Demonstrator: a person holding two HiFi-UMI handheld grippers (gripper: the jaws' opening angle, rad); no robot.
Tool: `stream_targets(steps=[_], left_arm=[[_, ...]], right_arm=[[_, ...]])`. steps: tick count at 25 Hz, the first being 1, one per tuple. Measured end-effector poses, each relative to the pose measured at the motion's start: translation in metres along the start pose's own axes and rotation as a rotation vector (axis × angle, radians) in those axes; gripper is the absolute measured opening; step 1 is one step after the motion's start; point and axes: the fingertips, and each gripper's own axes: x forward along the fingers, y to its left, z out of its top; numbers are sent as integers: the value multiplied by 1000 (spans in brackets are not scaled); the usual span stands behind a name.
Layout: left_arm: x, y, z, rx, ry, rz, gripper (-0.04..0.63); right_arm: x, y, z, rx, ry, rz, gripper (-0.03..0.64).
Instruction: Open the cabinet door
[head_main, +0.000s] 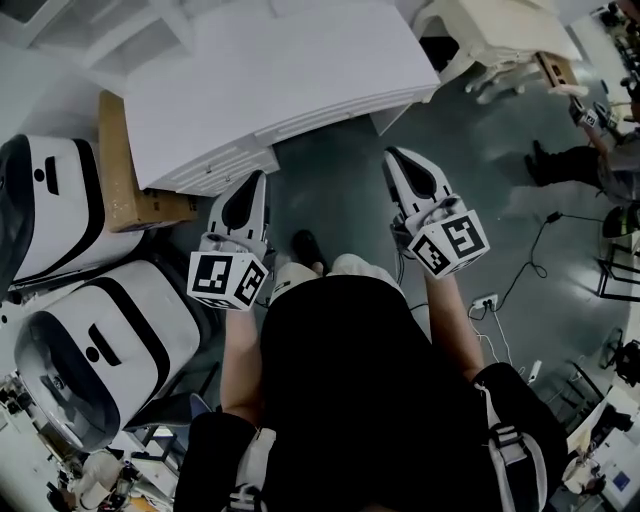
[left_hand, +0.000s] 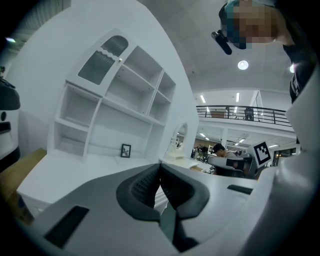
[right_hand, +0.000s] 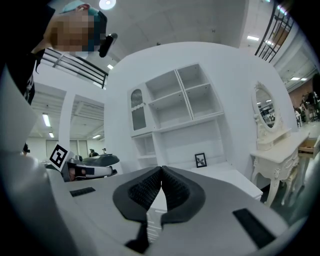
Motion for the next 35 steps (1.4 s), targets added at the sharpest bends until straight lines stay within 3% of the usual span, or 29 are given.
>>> stream_targets(steps=[8, 17, 35], left_arm=[[9, 30, -1, -3, 21, -39, 23], [22, 29, -13, -14, 61, -71, 23], [94, 22, -20, -40, 114, 16, 23]], right_arm=[[25, 10, -7, -10, 15, -34, 17], [29, 2, -27, -2, 82, -68, 18], [75, -92, -71, 28, 270, -32, 44]])
